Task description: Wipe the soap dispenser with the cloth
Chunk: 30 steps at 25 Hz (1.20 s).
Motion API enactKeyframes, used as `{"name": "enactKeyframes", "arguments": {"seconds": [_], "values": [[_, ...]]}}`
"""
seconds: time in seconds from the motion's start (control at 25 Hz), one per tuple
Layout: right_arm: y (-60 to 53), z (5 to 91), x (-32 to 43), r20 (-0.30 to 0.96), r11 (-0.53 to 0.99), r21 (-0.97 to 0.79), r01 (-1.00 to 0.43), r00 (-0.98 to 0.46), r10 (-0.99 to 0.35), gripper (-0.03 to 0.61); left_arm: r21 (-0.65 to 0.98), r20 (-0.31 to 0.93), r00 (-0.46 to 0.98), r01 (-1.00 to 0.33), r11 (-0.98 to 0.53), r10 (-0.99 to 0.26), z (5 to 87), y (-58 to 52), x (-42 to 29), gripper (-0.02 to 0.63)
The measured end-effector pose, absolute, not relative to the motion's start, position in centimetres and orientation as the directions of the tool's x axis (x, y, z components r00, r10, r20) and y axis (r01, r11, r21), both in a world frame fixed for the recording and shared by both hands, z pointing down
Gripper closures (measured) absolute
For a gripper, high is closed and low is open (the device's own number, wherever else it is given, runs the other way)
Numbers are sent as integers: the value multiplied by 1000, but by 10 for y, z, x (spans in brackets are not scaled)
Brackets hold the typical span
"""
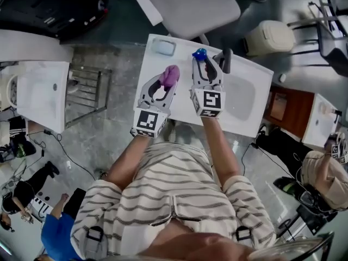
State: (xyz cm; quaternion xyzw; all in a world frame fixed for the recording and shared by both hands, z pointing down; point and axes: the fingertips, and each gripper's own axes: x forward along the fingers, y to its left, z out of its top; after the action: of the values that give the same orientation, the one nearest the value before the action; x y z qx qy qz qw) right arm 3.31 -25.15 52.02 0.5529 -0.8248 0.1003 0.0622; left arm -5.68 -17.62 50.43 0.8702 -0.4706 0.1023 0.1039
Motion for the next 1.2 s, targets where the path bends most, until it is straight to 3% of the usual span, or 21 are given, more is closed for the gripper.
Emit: {"name": "enactKeyframes", "arguments": {"seconds": [0.48, 0.84, 1.08, 1.2], "values": [[-303, 606, 34, 302, 333, -79, -940, -341, -890, 446, 114, 328, 507, -859, -500, -797, 535, -191, -63, 483], [-312, 623, 27, 334, 336, -27, -941, -326, -884, 445, 123, 353, 523, -848, -516, -775, 547, -189, -60, 483], [-305, 626, 22, 366, 366, -52, -929, -359, -858, 362, 125, 359, 532, -842, -525, -767, 550, -186, -57, 483], [-297, 616, 25, 349, 360, -48, -932, -354, -868, 357, 124, 355, 529, -844, -522, -771, 548, -184, -59, 483]]}}
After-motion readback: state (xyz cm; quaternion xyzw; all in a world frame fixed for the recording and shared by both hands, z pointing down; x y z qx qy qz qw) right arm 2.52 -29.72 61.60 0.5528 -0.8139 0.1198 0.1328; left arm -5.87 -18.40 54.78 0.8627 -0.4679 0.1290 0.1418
